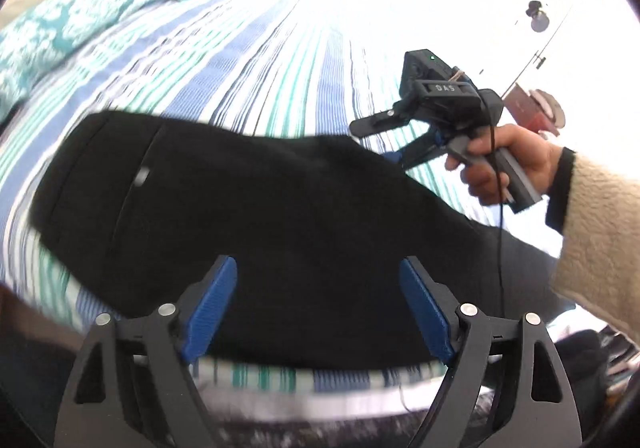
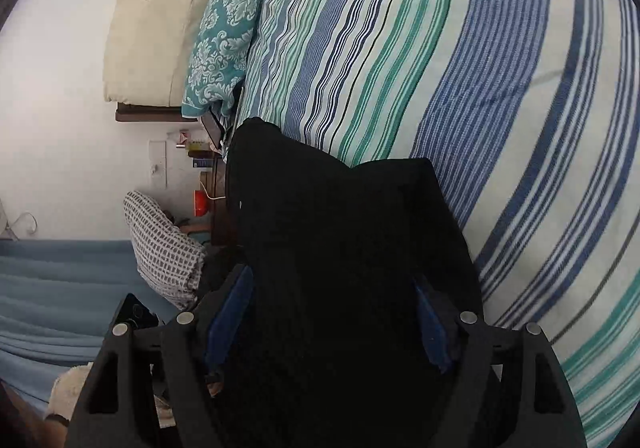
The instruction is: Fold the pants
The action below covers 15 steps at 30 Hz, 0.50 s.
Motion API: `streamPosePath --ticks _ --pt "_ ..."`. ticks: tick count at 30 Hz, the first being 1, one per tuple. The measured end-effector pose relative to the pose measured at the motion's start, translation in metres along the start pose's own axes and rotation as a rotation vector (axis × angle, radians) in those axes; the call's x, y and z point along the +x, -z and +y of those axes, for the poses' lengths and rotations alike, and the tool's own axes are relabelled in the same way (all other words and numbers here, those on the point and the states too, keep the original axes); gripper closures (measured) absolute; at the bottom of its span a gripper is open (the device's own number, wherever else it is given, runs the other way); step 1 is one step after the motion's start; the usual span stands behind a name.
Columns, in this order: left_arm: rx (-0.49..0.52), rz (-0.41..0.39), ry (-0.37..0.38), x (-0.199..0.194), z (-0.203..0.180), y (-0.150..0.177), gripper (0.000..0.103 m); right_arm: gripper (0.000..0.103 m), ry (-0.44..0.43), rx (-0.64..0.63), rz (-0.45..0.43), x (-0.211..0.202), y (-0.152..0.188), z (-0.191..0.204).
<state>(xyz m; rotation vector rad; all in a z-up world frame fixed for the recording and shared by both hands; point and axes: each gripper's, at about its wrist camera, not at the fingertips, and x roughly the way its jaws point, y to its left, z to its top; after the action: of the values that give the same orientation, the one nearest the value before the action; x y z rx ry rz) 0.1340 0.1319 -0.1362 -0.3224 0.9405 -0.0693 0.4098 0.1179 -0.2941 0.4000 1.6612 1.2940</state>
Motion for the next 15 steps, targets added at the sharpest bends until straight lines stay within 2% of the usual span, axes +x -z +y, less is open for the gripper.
streamPosePath --ticks 2,4,5,6,7,8,9,11,12,13,14,15 --pt "0.026 0.055 -0.026 0.024 0.005 -0.010 0.024 0.026 -0.041 0.014 -0.046 0.002 -0.013 0.001" --pt "0.025 0.155 -0.057 0.052 0.007 -0.004 0.030 0.026 -0.035 0.007 -0.120 -0.005 -0.026 0.007" --pt "0.024 0.186 -0.084 0.054 0.017 0.000 0.031 0.026 -0.047 0.023 -0.119 -0.008 -0.032 0.008" --pt "0.040 0.177 -0.095 0.055 0.016 0.004 0.031 0.027 -0.035 0.035 -0.106 -0.010 -0.036 0.008" --pt "0.070 0.171 -0.111 0.052 0.011 0.006 0.031 0.027 0.018 0.020 -0.112 -0.013 -0.038 0.011" --pt "0.099 0.180 -0.129 0.052 0.007 0.007 0.030 0.026 0.087 -0.012 -0.152 -0.024 -0.039 0.014" --pt "0.123 0.182 -0.143 0.052 0.003 0.008 0.030 0.026 0.109 -0.018 -0.207 -0.043 -0.039 0.013" --pt "0.142 0.177 -0.164 0.046 0.003 0.008 0.030 0.026 0.124 0.049 -0.342 -0.092 -0.030 0.003" --pt "0.138 0.174 -0.169 0.048 0.000 0.007 0.030 0.026 0.184 0.046 -0.382 -0.114 -0.022 0.005" --pt "0.131 0.165 -0.162 0.046 -0.001 0.005 0.030 0.026 0.252 0.013 -0.386 -0.131 -0.011 0.009" --pt "0.120 0.147 -0.140 0.041 -0.001 0.004 0.030 0.026 0.284 -0.020 -0.365 -0.143 0.004 0.012" --pt "0.113 0.124 -0.110 0.036 -0.003 0.002 0.029 0.026 0.262 -0.030 -0.329 -0.151 0.022 0.012"
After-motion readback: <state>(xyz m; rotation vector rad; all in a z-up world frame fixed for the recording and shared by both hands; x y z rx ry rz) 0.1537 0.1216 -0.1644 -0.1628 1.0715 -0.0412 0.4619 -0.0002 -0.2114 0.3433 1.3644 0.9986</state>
